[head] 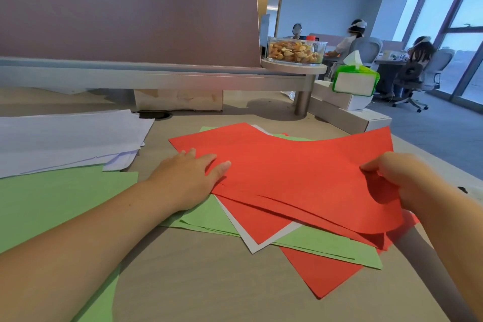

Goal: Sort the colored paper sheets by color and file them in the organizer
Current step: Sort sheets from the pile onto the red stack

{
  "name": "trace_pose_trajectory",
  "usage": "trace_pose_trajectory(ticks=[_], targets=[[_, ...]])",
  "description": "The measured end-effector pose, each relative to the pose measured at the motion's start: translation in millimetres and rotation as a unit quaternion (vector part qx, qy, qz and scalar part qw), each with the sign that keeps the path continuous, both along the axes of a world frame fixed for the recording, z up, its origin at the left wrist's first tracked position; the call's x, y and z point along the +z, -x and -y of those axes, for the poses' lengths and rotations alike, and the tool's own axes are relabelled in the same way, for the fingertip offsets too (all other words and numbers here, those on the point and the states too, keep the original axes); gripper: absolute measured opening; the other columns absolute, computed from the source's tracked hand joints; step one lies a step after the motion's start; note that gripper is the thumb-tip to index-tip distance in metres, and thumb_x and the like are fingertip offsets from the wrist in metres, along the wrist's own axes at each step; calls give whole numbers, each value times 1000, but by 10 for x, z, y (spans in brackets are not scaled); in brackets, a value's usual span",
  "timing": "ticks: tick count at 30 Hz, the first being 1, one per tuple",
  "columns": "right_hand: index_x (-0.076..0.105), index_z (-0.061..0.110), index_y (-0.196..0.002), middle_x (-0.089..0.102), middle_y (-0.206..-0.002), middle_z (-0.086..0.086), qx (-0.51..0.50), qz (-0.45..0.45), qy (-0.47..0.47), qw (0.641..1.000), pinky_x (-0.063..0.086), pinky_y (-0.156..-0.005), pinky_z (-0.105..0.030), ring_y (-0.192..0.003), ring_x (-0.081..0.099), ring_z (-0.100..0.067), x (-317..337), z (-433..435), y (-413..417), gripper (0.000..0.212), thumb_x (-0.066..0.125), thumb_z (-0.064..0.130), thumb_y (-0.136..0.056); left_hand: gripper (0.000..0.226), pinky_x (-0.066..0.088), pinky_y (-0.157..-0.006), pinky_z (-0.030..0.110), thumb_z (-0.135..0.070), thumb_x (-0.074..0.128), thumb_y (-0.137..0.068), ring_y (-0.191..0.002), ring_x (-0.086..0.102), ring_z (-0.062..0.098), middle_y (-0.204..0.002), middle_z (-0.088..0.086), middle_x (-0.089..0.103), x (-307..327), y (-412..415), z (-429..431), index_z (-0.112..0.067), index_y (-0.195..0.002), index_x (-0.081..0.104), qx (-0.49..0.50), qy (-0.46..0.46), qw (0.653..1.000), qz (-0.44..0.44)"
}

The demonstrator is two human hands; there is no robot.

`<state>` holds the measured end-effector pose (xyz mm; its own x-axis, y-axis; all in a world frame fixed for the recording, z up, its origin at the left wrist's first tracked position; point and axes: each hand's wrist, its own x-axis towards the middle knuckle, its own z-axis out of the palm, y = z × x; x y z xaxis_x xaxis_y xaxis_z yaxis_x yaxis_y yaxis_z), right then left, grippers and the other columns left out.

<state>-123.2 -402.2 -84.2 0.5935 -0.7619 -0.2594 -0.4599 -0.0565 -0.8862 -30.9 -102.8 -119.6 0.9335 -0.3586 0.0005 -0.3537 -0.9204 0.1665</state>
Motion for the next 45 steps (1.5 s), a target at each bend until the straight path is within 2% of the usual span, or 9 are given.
trace_pose_trajectory(ticks=[4,8,12,16,19,28,38,42,45], targets=[[53,2,-77,58,-89,-22,34,-15,-17,999,49,-74,-42,-74,56,-32,18,-29,10,10,52,0,-86,51,44,-86,36,-59,32,-93,-108,55,28,-111,7,64,66,27,3,-22,-106,66,38,104,985,134],[51,5,-83,53,-70,-13,103,23,-107,989,44,-48,-25,-56,48,-20,139,-113,87,14,43,0,-93,53,22,-111,41,-59,37,-92,-137,26,28,-148,9,31,62,4,-3,-28,-135,46,30,69,986,150],[52,4,-99,60,-82,-15,111,50,-195,973,48,-58,-38,-67,55,-25,267,-192,171,10,43,7,-94,67,23,-113,44,-67,22,-90,-139,26,29,-148,13,33,-66,-84,-45,-29,-143,35,37,37,998,21],[56,3,-103,63,-88,-15,100,61,-235,965,55,-45,-39,-65,63,-27,214,-308,133,16,51,7,-89,59,39,-102,43,-64,30,-91,-119,48,29,-127,8,57,-81,-140,-71,-23,-125,57,58,117,989,69],[60,4,-96,66,-82,-13,129,54,-246,959,56,-56,-43,-59,65,-25,136,-415,83,13,55,7,-85,54,43,-96,42,-62,35,-90,-112,51,28,-119,5,61,-90,-147,-75,-24,-115,63,67,143,985,75],[58,5,-102,59,-86,-14,116,64,-40,990,40,-68,-35,-74,53,-25,114,-497,69,17,59,10,-86,66,23,-110,41,-65,44,-85,-136,25,27,-143,8,32,-48,-93,-49,-29,-140,38,77,126,988,48],[54,10,-95,58,-80,-13,195,89,-186,959,47,-62,-34,-64,54,-25,124,-700,103,6,50,9,-91,60,29,-109,45,-61,33,-91,-132,36,31,-140,10,44,-100,-216,-88,-25,-137,45,148,74,984,62],[56,6,-114,59,-91,-11,131,45,40,990,51,-70,-39,-62,56,-23,52,-531,60,28,57,21,-90,65,21,-113,46,-65,30,-89,-140,26,27,-150,8,32,-67,-172,-71,-30,-144,35,121,44,991,24],[44,12,-134,52,-129,-10,83,69,248,963,45,-93,-42,-103,57,-26,-16,-449,14,50,58,29,-89,63,19,-116,40,-61,43,-89,-143,21,21,-155,4,25,-44,-109,-70,-32,-144,36,19,94,995,10]])
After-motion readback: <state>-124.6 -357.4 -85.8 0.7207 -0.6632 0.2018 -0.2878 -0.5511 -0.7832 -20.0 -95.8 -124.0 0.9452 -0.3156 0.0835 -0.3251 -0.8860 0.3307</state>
